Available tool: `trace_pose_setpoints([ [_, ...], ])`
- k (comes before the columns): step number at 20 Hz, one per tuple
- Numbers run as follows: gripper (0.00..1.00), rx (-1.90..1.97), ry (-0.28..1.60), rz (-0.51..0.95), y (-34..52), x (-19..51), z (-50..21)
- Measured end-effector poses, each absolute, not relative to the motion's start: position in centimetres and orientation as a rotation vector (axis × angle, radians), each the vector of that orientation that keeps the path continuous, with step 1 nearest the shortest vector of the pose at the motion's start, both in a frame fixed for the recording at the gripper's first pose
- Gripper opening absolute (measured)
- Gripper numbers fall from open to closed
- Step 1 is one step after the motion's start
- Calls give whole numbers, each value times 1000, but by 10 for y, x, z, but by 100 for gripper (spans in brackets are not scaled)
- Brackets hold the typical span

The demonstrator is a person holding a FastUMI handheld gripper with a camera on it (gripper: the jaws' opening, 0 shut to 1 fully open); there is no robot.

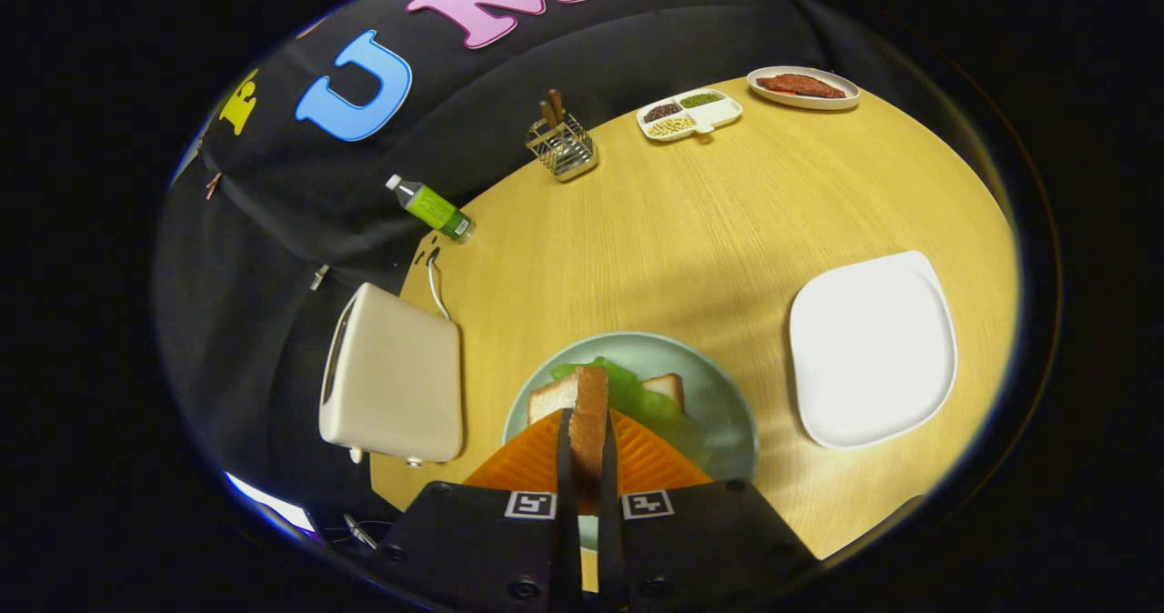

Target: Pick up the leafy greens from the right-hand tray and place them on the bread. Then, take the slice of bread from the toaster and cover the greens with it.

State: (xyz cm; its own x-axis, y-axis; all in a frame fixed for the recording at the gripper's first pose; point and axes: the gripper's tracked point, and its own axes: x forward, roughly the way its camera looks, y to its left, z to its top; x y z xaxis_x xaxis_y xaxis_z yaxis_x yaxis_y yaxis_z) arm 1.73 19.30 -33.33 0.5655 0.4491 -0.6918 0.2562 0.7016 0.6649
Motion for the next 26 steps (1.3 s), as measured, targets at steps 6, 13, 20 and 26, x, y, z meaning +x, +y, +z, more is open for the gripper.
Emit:
trace_pose_setpoints([
  [6,13,752,1047,127,186,6,-359],
  [13,52,604,1051,77,172,0,-374],
  [20,91,548,973,74,165,6,-353],
  [26,99,462,802,63,140,21,-291],
])
